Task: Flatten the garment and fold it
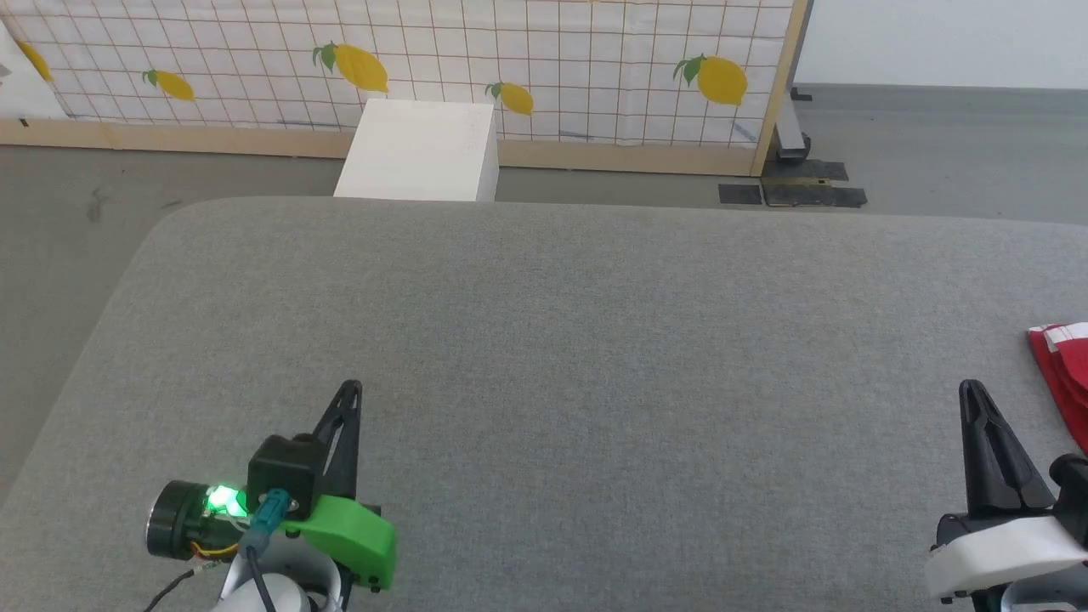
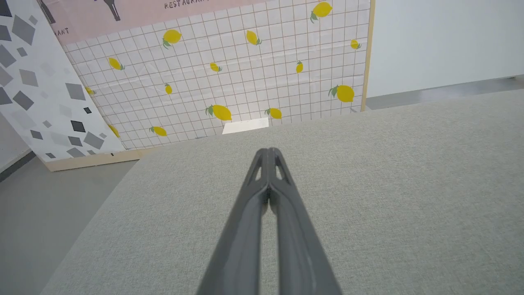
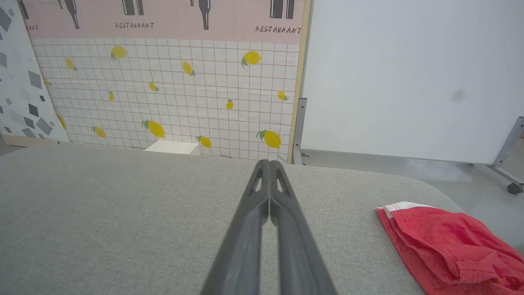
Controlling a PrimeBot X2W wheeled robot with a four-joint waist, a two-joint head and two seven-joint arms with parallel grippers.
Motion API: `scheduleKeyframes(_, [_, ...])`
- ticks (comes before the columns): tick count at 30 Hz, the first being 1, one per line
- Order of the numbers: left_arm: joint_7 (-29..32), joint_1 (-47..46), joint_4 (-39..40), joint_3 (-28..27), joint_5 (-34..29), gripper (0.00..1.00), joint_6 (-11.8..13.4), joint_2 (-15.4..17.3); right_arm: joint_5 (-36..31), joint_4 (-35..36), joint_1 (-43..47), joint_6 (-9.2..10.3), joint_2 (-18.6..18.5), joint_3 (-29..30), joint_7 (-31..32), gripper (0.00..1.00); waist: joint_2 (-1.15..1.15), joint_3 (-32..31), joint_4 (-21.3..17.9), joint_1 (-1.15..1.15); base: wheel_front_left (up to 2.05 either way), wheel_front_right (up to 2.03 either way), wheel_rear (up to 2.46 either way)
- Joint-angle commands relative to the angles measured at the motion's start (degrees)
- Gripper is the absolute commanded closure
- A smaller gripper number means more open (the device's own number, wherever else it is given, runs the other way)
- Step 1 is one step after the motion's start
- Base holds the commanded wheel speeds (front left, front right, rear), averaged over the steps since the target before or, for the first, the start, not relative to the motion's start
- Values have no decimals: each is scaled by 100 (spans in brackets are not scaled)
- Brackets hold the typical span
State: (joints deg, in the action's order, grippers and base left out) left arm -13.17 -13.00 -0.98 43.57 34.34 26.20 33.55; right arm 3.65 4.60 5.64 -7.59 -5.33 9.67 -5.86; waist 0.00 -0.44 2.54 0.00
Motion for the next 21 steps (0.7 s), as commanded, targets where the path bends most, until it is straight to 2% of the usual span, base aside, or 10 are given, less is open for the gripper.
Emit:
scheduleKeyframes(1, [29, 31, 2, -92, -77, 100, -61, -68, -9, -10, -13, 0, 6, -22, 14, 100, 0, 0, -3, 0, 0, 0, 0])
scheduleKeyframes(21, [237, 235, 18, -779, -618, 100, -473, -551, -66, -82, -102, 2, 44, -174, 106, 100, 0, 7, -44, 0, 0, 0, 0])
